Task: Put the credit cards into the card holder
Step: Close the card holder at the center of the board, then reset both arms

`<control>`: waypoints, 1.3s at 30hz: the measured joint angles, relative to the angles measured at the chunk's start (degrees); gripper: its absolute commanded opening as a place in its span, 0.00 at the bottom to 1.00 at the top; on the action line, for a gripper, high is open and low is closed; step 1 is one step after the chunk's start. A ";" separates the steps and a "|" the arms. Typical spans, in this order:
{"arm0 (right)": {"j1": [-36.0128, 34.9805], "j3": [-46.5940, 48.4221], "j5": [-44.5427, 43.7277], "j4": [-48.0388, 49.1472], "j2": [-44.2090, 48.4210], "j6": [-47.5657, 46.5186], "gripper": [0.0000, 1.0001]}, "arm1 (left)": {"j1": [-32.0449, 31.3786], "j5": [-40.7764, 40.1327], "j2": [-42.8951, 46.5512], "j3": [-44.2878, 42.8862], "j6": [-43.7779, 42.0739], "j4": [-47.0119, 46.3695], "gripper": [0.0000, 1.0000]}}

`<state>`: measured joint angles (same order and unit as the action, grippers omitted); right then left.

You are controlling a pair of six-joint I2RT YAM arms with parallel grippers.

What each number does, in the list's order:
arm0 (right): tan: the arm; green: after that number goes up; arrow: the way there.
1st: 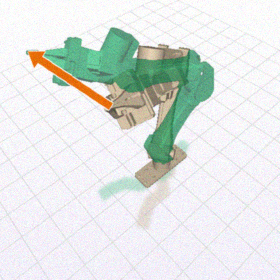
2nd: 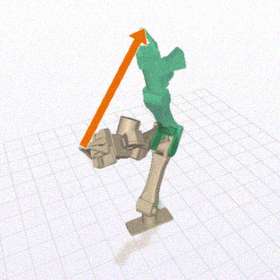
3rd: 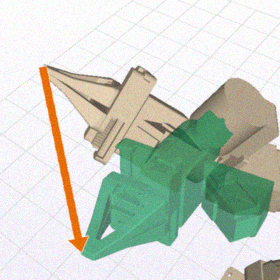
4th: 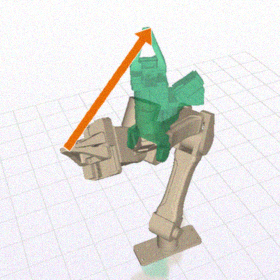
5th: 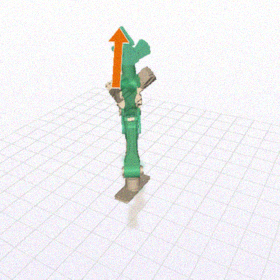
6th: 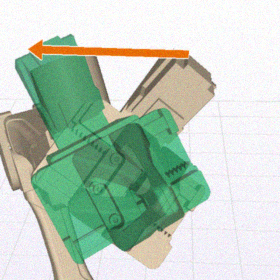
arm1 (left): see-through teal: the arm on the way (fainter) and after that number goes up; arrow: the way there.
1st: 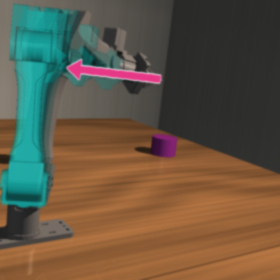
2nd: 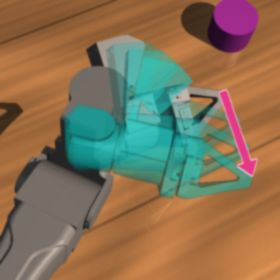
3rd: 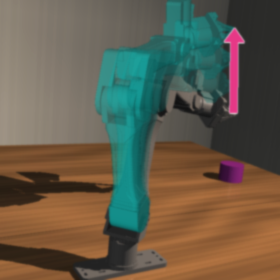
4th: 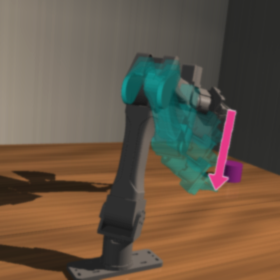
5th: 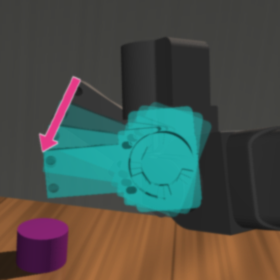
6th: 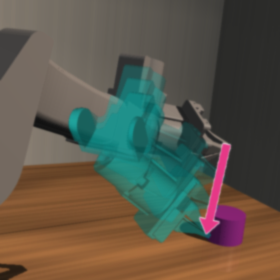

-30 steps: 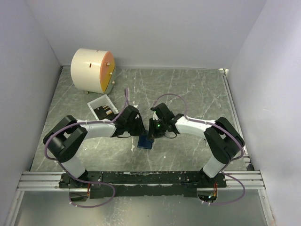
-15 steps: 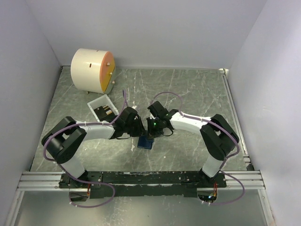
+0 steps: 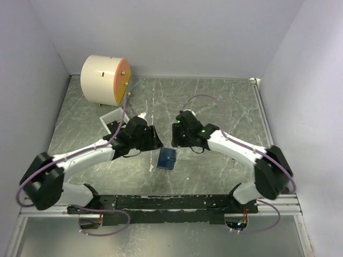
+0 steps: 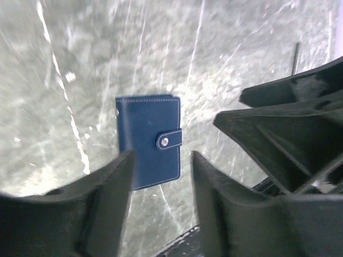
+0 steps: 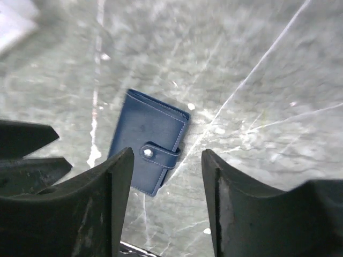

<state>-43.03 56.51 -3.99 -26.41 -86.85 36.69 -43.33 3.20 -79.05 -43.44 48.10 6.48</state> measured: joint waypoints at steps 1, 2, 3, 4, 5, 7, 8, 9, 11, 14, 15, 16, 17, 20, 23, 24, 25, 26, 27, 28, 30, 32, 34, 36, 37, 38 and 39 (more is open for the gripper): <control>0.02 -0.04 -1.16 0.15 2.78 0.04 0.67 | 0.07 -1.01 2.08 -0.90 -0.42 1.68 0.94; 0.02 -0.11 -2.29 0.37 5.73 0.04 0.74 | 0.13 -1.99 4.04 -1.97 -1.14 3.28 1.00; 0.07 -0.26 -3.41 0.63 8.85 -0.04 0.83 | 0.17 -3.06 6.14 -3.34 -2.01 5.01 0.99; 0.07 -0.39 -4.22 0.90 11.32 -0.11 0.97 | 0.17 -3.82 7.96 -4.63 -2.49 6.36 0.99; 0.04 -0.59 -5.16 1.14 14.32 -0.26 1.00 | 0.17 -4.61 9.73 -5.90 -2.86 7.72 0.99; 0.07 -1.03 -7.17 1.73 19.85 -0.26 1.00 | 0.17 -6.45 13.86 -9.05 -4.63 10.95 0.99; 0.07 -1.27 -8.20 1.97 22.49 -0.46 1.00 | 0.17 -7.15 15.65 -10.40 -5.49 12.15 0.99; 0.07 -1.57 -9.01 2.23 24.50 -0.52 1.00 | 0.17 -7.80 17.53 -11.96 -6.51 13.66 0.99; 0.07 -2.56 -10.97 2.64 29.16 -0.52 1.00 | 0.17 -8.59 20.85 -14.64 -8.48 15.78 0.99; 0.07 -4.20 -13.88 2.82 34.53 -0.46 1.00 | 0.17 -8.76 25.88 -17.11 -11.17 17.51 0.99; 0.07 -4.72 -14.82 2.73 35.78 -0.26 1.00 | 0.17 -8.57 27.78 -17.33 -12.13 17.73 0.99; 0.07 -5.25 -15.63 2.62 36.70 -0.09 1.00 | 0.17 -8.20 29.33 -17.33 -12.96 17.88 0.99; 0.07 -5.68 -16.46 2.34 37.44 0.15 1.00 | 0.17 -7.61 30.84 -17.00 -13.70 17.75 0.99; 0.11 -7.52 -18.08 2.03 39.39 0.98 1.00 | 0.17 -6.08 35.36 -14.25 -15.17 17.18 0.99; 0.11 -10.19 -18.29 2.01 41.51 1.77 1.00 | 0.17 -5.22 39.87 -9.38 -15.13 16.79 0.99; 0.11 -11.10 -18.29 2.01 42.27 2.16 1.00 | 0.17 -5.20 40.72 -7.80 -14.91 16.81 0.99; 0.11 -12.02 -18.29 2.05 43.01 2.56 1.00 | 0.17 -5.22 41.16 -6.67 -14.64 16.90 0.99; 0.11 -12.85 -18.29 2.12 43.65 2.89 1.00 | 0.17 -5.25 41.42 -5.42 -14.40 16.96 0.99; 0.11 -13.40 -18.27 2.12 44.11 3.15 1.00 | 0.17 -5.27 41.46 -4.44 -14.14 17.03 0.99; 0.11 -13.94 -18.21 2.14 44.57 3.39 1.00 | 0.17 -5.25 41.51 -3.76 -13.90 17.07 0.99; 0.11 -14.47 -18.03 2.19 45.07 3.76 1.00 | 0.17 -5.25 41.22 -2.71 -13.46 17.07 0.99; 0.11 -14.53 -17.92 2.23 45.16 4.07 1.00 | 0.17 -5.25 41.00 -2.25 -13.14 17.05 0.99; 0.11 -14.53 -17.92 2.36 45.16 4.37 1.00 | 0.17 -5.22 40.83 -2.23 -12.96 16.92 0.99; 0.11 -14.53 -17.97 2.36 45.13 4.50 1.00 | 0.17 -5.22 40.81 -2.23 -12.90 16.90 0.99; 0.11 -14.53 -18.05 2.36 45.13 4.55 1.00 | 0.17 -5.25 40.81 -2.23 -12.87 16.87 0.99; 0.11 -14.53 -18.16 2.34 45.13 4.57 1.00 | 0.17 -5.25 40.81 -2.19 -12.83 16.85 0.99; 0.11 -14.53 -18.27 2.36 45.13 4.57 1.00 | 0.17 -5.25 40.81 -2.10 -12.72 16.76 0.99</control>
<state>-42.92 41.98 -22.26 -24.05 -41.71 41.25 -43.16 -2.04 -38.24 -45.54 35.38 23.24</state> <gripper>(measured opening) 0.999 0.992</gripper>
